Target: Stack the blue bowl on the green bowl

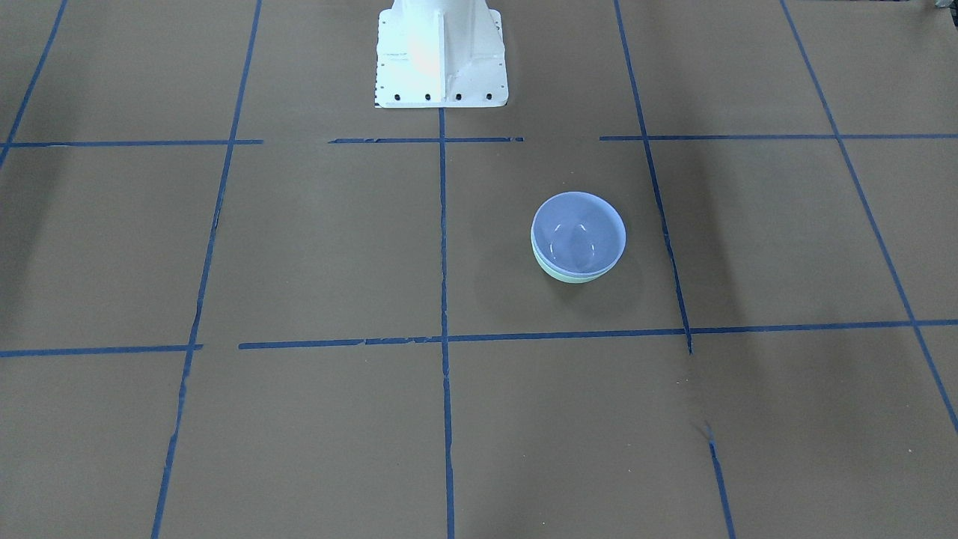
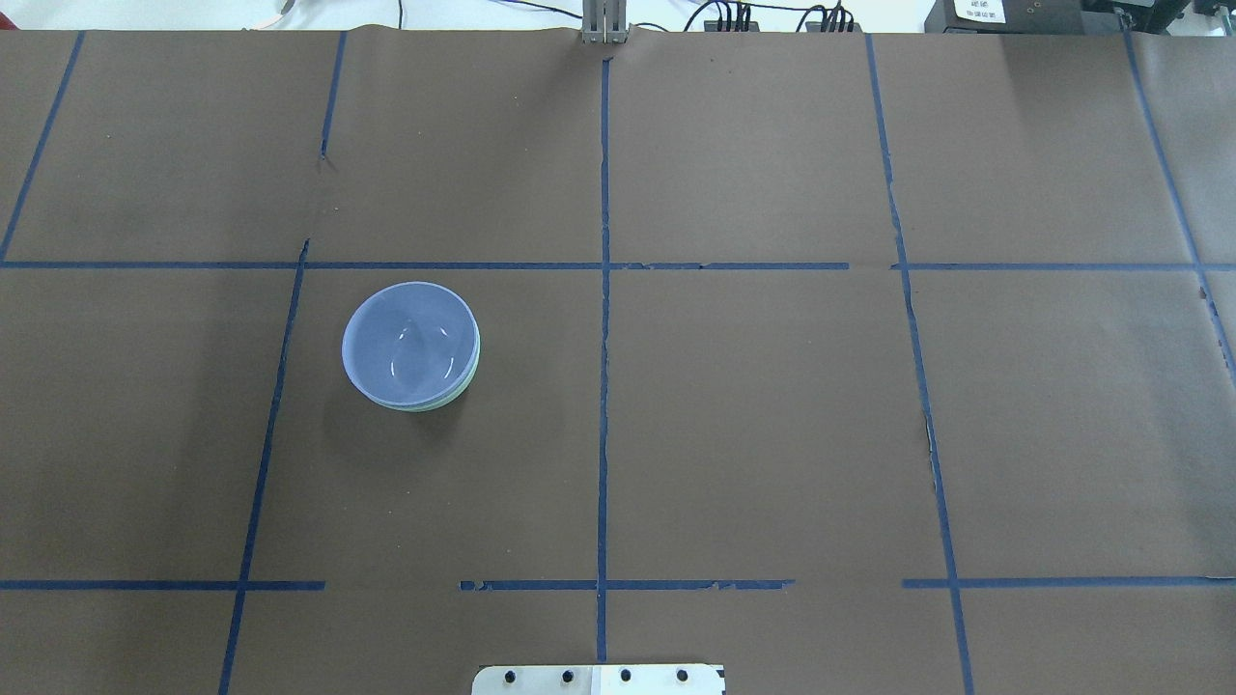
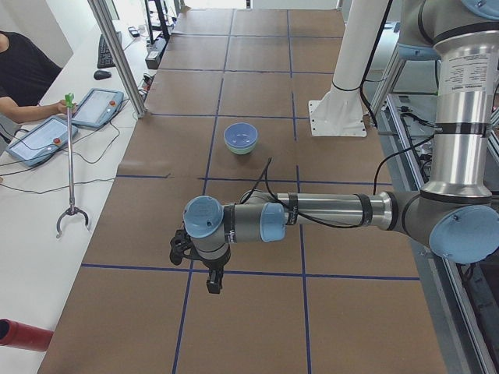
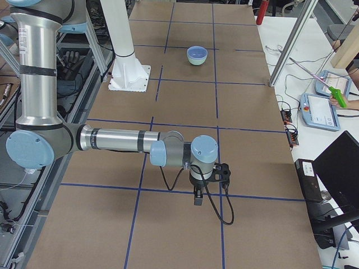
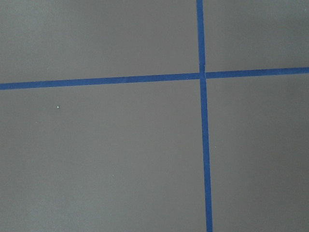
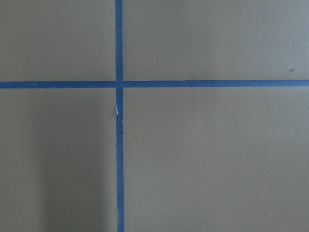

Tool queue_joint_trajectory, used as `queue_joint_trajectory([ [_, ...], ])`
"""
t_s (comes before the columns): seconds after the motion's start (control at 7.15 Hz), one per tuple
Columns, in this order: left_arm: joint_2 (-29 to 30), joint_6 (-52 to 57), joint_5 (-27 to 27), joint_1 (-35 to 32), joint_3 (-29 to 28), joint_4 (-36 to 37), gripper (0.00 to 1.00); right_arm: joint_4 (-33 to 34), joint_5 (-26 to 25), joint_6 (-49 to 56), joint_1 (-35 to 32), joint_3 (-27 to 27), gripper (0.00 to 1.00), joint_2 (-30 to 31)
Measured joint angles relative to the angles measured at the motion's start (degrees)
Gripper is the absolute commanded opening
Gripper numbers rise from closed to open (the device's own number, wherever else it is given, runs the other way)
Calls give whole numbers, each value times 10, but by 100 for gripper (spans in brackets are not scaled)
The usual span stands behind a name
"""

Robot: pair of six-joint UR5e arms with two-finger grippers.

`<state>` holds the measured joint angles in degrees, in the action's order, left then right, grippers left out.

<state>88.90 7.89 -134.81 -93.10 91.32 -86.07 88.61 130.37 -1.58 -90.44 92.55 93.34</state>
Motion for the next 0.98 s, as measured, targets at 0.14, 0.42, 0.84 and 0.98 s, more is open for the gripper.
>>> queue_joint_trajectory([
  [0.14, 0, 0, 0, 0, -2, 0, 100, 0, 0, 0, 0, 0, 100, 0],
  [0.42, 0, 2, 0, 1, -7, -4, 100, 0, 0, 0, 0, 0, 100, 0],
  [0.84, 0, 3, 1, 1, -9, -12, 100, 0, 0, 0, 0, 0, 100, 0],
  [0.98, 0, 3, 1, 1, -10, -13, 100, 0, 0, 0, 0, 0, 100, 0],
])
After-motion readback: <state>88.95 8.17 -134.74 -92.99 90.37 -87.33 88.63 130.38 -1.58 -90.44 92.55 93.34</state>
